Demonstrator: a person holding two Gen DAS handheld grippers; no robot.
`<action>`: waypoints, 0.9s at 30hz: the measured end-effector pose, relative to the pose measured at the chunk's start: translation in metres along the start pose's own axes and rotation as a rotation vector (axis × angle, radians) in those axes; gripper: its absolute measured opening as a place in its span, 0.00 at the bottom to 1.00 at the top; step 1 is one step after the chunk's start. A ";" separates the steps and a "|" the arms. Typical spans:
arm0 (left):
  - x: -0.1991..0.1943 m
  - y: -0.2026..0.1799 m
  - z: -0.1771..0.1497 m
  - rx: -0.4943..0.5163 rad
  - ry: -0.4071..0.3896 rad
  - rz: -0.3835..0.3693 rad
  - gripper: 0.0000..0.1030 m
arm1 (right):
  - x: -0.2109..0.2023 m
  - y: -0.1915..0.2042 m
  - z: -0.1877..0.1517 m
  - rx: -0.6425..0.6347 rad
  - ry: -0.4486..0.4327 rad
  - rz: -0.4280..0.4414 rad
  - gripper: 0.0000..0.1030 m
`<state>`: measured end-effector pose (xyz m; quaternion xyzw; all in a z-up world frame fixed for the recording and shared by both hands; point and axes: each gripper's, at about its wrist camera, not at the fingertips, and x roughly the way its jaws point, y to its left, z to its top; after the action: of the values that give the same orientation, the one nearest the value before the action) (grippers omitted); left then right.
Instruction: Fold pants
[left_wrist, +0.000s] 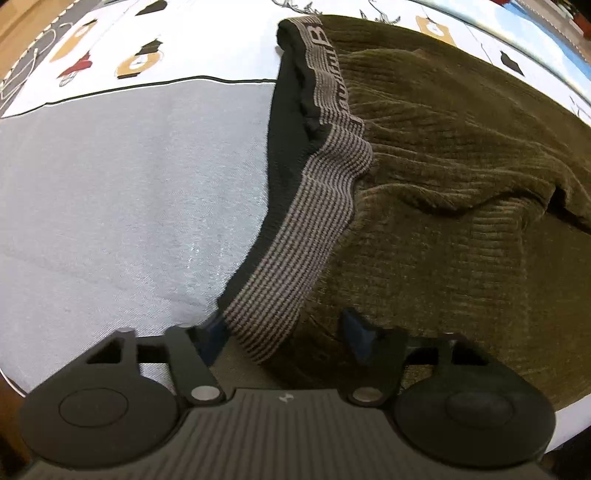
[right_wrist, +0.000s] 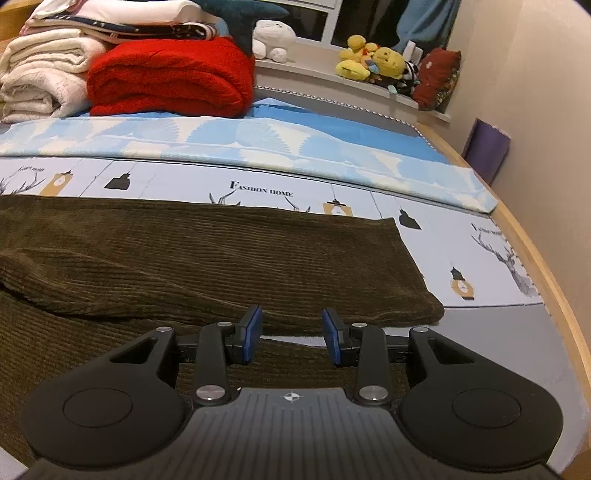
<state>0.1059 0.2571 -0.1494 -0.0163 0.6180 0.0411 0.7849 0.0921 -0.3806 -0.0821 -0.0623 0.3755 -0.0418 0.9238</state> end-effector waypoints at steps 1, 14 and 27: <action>0.000 0.004 0.004 -0.005 0.001 -0.003 0.56 | 0.000 0.002 0.000 -0.010 -0.002 -0.001 0.36; 0.000 0.015 0.005 0.000 -0.011 0.013 0.43 | -0.001 0.013 0.003 -0.051 -0.010 -0.008 0.36; 0.005 0.030 0.012 -0.121 -0.014 -0.019 0.65 | 0.001 0.014 0.001 -0.066 0.006 -0.024 0.36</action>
<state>0.1166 0.2878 -0.1508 -0.0693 0.6088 0.0709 0.7871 0.0939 -0.3668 -0.0848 -0.0972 0.3787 -0.0408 0.9195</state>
